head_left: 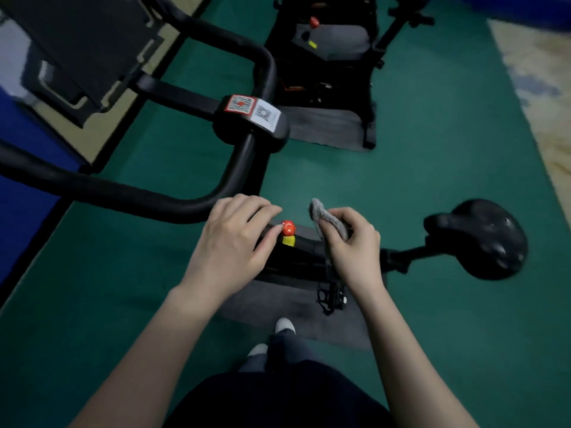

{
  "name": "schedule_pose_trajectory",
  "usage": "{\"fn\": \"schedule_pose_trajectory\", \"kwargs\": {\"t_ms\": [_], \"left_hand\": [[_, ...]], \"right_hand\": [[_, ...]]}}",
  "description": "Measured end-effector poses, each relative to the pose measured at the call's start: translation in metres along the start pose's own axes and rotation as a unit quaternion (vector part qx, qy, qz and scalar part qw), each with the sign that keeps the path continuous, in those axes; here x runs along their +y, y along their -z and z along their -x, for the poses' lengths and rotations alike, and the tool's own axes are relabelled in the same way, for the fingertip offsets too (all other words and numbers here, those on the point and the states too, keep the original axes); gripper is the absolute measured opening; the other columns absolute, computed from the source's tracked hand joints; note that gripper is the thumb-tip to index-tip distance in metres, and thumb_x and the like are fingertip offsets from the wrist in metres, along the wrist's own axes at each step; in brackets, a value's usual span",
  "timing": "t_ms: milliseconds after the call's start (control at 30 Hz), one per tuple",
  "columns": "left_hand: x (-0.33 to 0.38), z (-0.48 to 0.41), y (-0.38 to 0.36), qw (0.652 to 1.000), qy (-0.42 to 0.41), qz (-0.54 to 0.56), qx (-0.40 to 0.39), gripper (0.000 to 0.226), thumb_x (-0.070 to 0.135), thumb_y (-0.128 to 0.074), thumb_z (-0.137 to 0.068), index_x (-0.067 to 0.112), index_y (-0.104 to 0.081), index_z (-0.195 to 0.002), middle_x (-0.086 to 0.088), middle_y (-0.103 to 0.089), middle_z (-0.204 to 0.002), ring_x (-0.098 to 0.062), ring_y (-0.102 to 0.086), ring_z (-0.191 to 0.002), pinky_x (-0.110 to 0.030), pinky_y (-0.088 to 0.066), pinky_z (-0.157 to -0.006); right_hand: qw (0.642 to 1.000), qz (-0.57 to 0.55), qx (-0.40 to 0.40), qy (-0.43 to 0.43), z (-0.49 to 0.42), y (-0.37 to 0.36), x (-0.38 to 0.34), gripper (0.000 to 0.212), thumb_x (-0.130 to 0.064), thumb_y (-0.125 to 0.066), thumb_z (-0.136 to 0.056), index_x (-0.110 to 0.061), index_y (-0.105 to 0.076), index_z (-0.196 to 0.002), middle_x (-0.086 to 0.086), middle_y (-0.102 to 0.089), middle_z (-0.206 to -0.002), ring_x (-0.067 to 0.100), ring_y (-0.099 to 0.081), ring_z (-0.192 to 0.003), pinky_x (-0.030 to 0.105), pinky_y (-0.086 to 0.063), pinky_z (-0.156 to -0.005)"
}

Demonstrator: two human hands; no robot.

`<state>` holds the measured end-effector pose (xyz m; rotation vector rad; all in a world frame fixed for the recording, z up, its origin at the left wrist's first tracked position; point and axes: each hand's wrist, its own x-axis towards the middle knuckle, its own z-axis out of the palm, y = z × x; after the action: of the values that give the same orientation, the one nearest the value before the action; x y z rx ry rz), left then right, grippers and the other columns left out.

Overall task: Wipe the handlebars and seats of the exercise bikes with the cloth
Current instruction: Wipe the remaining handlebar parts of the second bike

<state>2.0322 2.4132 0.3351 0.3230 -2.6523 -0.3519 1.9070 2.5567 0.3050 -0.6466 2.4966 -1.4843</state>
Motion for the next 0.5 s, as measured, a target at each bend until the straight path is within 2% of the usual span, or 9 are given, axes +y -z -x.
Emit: {"fn": "schedule_pose_trajectory", "kwargs": {"t_ms": [200,333,500], "left_hand": [[0.002,0.018,-0.029,0.988,-0.027,0.043,-0.144,0.043,0.037,-0.043,-0.093,0.008,-0.062,-0.118,-0.004,-0.064,-0.115,-0.026,-0.059,-0.105,-0.037,-0.039,-0.093],[0.008,0.032,-0.055,0.969,-0.051,0.04,-0.238,0.045,0.036,-0.052,-0.096,0.01,-0.053,-0.133,-0.005,-0.056,-0.132,-0.026,-0.052,-0.122,-0.042,-0.035,-0.102],[0.023,0.043,-0.075,0.948,-0.093,0.032,-0.304,0.052,0.042,-0.049,-0.095,0.018,-0.044,-0.141,0.001,-0.047,-0.141,-0.02,-0.042,-0.13,-0.038,-0.027,-0.108]], "right_hand": [[0.993,0.05,0.078,-0.068,0.055,0.024,0.028,0.005,-0.016,-0.066,-0.086,-0.018,-0.067,-0.082,-0.003,-0.068,-0.082,0.007,-0.06,-0.078,0.007,-0.039,-0.069],[0.985,0.071,0.112,-0.115,0.094,0.042,0.047,0.005,-0.015,-0.066,-0.086,-0.017,-0.069,-0.085,-0.005,-0.068,-0.083,0.004,-0.058,-0.079,0.005,-0.037,-0.069],[0.973,0.069,0.149,-0.165,0.132,0.077,0.064,0.005,-0.015,-0.068,-0.084,-0.019,-0.07,-0.086,-0.007,-0.068,-0.086,0.004,-0.059,-0.081,0.006,-0.039,-0.071]]}}
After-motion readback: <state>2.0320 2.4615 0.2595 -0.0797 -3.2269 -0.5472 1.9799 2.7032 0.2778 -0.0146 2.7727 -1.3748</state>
